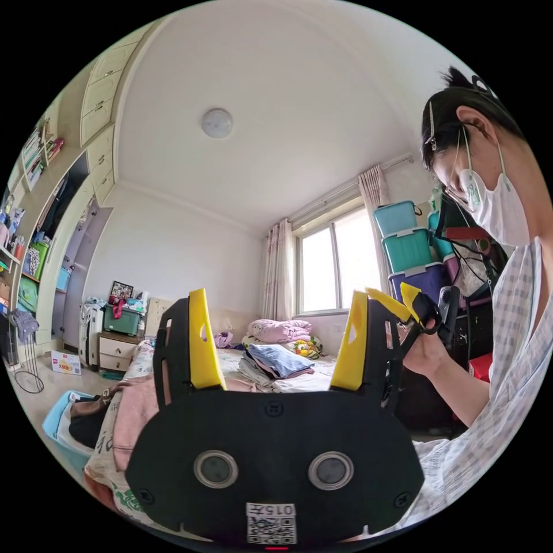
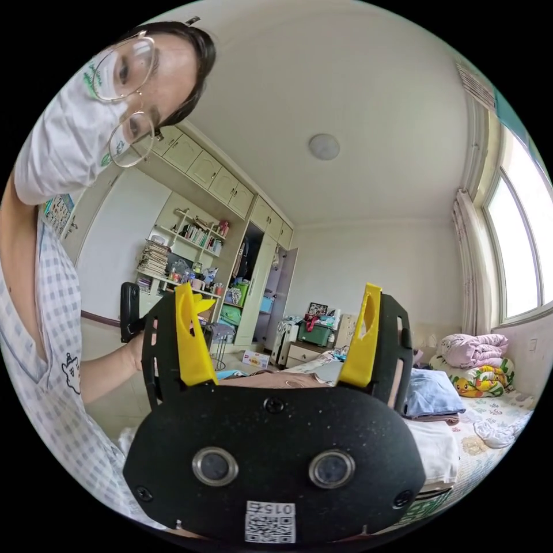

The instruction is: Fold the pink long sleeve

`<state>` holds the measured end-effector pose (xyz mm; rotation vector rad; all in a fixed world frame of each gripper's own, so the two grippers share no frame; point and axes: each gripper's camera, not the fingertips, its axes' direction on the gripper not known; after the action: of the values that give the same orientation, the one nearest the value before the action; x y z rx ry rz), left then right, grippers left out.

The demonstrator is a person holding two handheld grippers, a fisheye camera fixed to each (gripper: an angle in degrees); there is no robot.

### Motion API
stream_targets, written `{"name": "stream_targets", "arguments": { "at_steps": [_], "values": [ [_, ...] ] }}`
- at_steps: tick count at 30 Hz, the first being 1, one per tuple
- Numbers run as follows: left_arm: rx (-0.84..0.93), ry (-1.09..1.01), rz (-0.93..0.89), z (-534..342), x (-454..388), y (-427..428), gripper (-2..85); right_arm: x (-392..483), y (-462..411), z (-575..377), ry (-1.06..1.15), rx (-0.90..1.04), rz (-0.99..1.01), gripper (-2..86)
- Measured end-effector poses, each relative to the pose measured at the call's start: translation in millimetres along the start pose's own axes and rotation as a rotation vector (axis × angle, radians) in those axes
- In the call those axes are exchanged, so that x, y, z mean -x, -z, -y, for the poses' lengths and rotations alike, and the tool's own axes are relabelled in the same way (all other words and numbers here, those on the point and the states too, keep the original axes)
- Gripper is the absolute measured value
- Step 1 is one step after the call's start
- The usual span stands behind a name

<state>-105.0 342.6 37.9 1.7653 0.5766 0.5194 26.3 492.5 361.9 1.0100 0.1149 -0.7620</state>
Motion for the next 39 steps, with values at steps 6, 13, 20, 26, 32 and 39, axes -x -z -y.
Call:
{"name": "stream_targets", "arguments": {
  "at_steps": [6, 13, 20, 26, 32, 39],
  "values": [
    [-0.009, 0.004, 0.068, 1.4, 21.6, 37.3, 31.9, -44.4, -28.1, 24.1, -0.162, 0.028, 0.096, 37.6],
    [-0.021, -0.002, 0.319, -5.7, 70.9, 109.1, 31.7, -78.8, -132.9, 49.2, -0.219, 0.020, 0.292, 37.2],
    [0.032, 0.129, 0.521, -75.1, 154.3, 167.2, 31.1, -92.5, -251.2, 24.3, -0.346, 0.148, 0.462, 37.0],
    [0.082, 0.259, 0.672, -141.1, 256.6, 178.2, 26.4, -120.3, -343.1, 22.2, -0.393, 0.241, 0.477, 35.0],
    [0.269, 0.396, 0.666, -205.7, 388.3, 149.6, 15.2, -161.9, -441.6, 25.4, -0.346, 0.413, 0.464, 24.6],
    [0.474, 0.457, 0.675, -290.3, 559.2, 76.8, 7.5, -243.3, -547.5, -19.3, -0.408, 0.578, 0.594, 1.9]
  ]
}}
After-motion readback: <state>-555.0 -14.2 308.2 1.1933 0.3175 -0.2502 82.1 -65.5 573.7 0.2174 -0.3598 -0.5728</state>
